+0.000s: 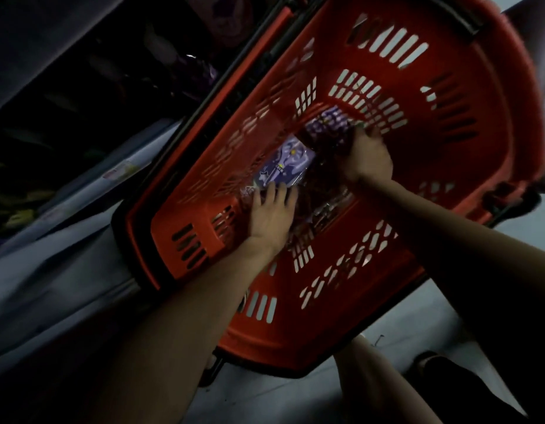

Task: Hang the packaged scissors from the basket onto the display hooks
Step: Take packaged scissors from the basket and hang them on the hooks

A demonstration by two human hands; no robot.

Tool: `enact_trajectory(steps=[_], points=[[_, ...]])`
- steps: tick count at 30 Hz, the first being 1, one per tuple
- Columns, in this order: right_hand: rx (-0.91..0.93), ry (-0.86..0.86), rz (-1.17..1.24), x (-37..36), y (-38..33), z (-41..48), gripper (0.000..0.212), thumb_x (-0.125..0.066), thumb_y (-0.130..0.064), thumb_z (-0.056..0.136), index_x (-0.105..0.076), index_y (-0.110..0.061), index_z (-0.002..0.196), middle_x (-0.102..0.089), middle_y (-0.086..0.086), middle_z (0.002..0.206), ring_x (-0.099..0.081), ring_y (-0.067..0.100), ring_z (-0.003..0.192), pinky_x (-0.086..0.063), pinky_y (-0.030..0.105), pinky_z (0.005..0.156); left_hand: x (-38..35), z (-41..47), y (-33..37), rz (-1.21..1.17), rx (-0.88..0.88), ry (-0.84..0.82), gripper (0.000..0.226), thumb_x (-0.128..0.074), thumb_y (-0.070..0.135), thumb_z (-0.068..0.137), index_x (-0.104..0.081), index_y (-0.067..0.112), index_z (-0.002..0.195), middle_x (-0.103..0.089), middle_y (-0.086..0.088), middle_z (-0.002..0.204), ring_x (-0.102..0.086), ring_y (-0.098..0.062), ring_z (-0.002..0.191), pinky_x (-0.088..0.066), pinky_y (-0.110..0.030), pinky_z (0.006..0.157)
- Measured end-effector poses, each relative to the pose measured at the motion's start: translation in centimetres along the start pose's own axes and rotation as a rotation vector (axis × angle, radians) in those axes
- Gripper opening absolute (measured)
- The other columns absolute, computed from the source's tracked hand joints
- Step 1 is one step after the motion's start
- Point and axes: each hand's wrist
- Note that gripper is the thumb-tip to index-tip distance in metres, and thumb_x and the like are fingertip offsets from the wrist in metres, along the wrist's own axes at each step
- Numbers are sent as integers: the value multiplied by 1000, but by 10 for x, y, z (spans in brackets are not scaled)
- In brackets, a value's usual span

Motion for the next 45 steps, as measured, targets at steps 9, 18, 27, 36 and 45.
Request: enact_trajectory(steps=[9,18,27,36,45], points=[[-235,65,215,-29,13,32,69,-62,-46,96,-38,-6,148,-46,20,149,-45,35,140,-38,40,111,-17,13,-3,-117,53,176,54,-73,10,76,-51,16,124,-56,-11,116,-60,-32,105,-48,-42,89],[-374,-98,420,-19,15,33,94,-79,-37,87,-24,-3,156,-32,19,160,-31,32,149,-28,39,121,-22,-8,-16,-519,191,117,42,-76,31,85,-59,20,122,-55,-6,122,-65,-33,101,-52,-41,74],[-449,-372,1064,26,-3,-20,10,-67,-8,95,-65,-12,86,-71,10,80,-65,18,64,-56,27,59,13,-36,-19,-1202,480,78,24,-82,14,84,-65,1,95,-62,-12,80,-60,-28,77,-33,-29,59],[-463,-296,1241,102,1,-143,28,-57,7,96,-60,-7,121,-70,17,96,-68,27,70,-57,34,58,92,-86,-17,-1425,581,78,21,-81,16,86,-66,4,95,-60,2,73,-58,-18,68,-49,-18,60],[-257,-415,1105,178,11,-265,65,-70,17,81,-63,-24,131,-76,8,102,-75,26,87,-63,43,77,193,-149,-29,-1501,446,-21,36,-68,24,97,-64,7,128,-70,-8,116,-66,-24,106,-54,-39,88]])
Point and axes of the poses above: each hand's wrist, its own z-axis towards the middle knuckle, its own x-axis out of the back of the hand, y = z × x
